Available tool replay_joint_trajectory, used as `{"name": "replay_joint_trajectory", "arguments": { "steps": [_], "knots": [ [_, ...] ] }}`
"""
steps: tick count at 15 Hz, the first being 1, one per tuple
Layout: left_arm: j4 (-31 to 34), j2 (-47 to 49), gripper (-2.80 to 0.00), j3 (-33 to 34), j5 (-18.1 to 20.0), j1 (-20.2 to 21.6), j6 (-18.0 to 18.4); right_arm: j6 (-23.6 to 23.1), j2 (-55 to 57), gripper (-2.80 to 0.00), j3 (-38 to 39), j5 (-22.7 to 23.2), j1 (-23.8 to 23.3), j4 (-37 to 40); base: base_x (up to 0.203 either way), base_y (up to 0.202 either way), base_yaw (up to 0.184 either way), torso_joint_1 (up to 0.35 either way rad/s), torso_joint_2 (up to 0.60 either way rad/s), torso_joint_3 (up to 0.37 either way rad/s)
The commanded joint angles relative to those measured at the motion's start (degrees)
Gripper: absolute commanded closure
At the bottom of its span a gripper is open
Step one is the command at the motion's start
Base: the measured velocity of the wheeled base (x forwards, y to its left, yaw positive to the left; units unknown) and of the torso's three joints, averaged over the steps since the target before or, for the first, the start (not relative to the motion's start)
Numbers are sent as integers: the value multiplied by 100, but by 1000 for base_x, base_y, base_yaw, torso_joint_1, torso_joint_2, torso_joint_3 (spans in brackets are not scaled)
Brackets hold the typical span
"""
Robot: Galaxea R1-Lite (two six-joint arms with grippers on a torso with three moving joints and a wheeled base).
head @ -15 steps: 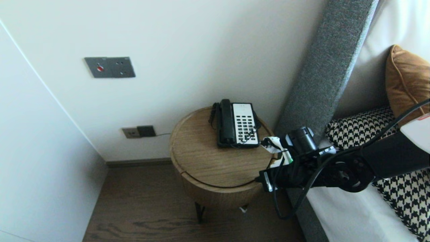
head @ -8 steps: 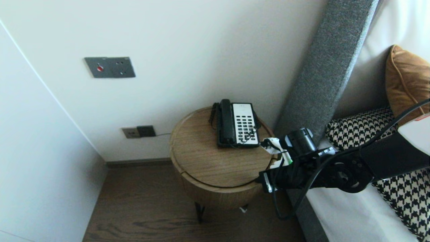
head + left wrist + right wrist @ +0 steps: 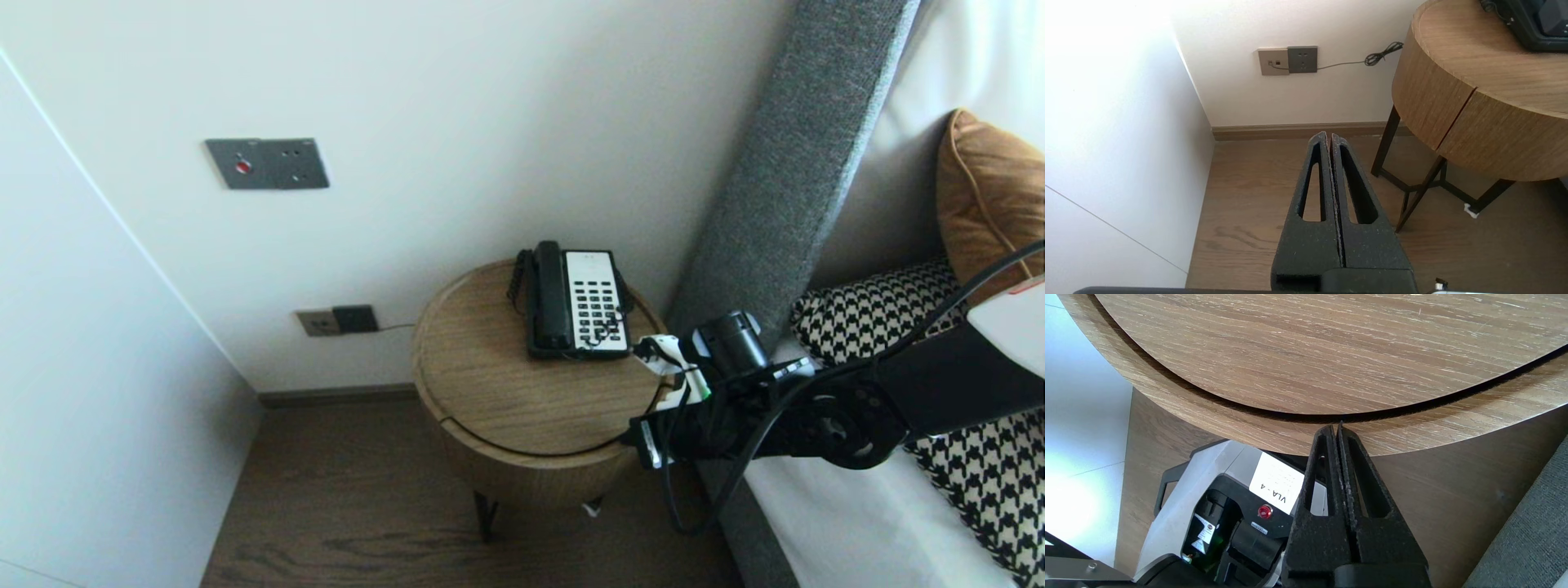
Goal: Open the nightstand drawer
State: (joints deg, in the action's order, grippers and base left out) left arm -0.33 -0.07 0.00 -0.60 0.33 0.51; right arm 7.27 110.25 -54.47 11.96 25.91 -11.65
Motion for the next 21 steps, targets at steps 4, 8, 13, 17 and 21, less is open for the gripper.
{"name": "replay_joint_trajectory", "arguments": {
  "steps": [4, 8, 13, 17, 21],
  "knots": [
    [-2, -1, 0, 0, -2, 2, 2, 25, 5, 0, -20, -18, -7, -373, 0, 0, 0, 0, 0, 0],
    [-2, -1, 0, 0, -2, 2, 2, 28, 32, 0, -26, -10, -7, -373, 0, 0, 0, 0, 0, 0],
    [-2, -1, 0, 0, -11, 2, 2, 20, 84, 0, 112, -9, -13, -373, 0, 0, 0, 0, 0, 0],
    [-7, -1, 0, 0, -19, 2, -5, 21, 84, 0, 196, -9, 2, -373, 0, 0, 0, 0, 0, 0],
    [-2, -1, 0, 0, -11, 2, 2, 12, 17, 0, 404, -9, 22, -381, 0, 0, 0, 0, 0, 0]
  ]
}}
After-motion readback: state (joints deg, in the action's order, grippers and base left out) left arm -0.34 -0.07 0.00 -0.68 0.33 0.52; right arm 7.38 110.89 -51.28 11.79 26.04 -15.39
